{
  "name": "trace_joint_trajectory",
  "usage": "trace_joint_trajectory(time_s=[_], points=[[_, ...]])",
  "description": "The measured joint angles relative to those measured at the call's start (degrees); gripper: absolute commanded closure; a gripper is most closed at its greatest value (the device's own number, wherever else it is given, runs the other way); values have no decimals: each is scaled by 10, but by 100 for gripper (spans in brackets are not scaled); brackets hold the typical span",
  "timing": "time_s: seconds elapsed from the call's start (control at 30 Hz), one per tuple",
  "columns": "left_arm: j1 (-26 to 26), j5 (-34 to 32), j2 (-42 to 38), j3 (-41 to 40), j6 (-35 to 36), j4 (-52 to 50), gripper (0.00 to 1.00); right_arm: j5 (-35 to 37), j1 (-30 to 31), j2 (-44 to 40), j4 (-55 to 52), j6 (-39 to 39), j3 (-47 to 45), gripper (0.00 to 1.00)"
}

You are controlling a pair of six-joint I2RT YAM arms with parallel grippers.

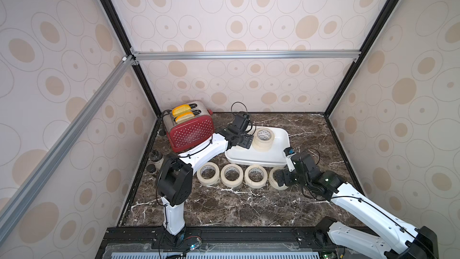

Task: Take out the art tape in the storage box
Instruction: Pick up the art tape from the storage box.

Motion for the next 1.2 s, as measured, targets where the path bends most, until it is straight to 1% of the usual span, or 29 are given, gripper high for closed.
trace_joint_trajectory(time_s=[0.07, 0.23, 0.37, 0.6, 0.7, 0.87, 1.1, 1.2], points=[[2, 5, 30, 29, 5, -12, 18, -3, 0, 0, 2, 0, -1, 0], [5, 14, 97, 87, 11, -30, 18, -13, 0, 8, 5, 0, -2, 0], [9, 19, 142, 132, 15, -50, 21, -17, 0, 11, 5, 4, -2, 0], [14, 31, 198, 197, 24, -78, 37, -21, -1, 11, 8, 14, -15, 0], [16, 38, 208, 206, 26, -86, 42, -24, -1, 11, 8, 16, -16, 0], [22, 49, 228, 234, 27, -98, 54, -27, -1, 11, 10, 20, -18, 0], [31, 72, 240, 249, 28, -102, 66, -28, -1, 11, 14, 22, -18, 0], [33, 83, 243, 256, 30, -105, 74, -28, -1, 11, 16, 22, -18, 0]])
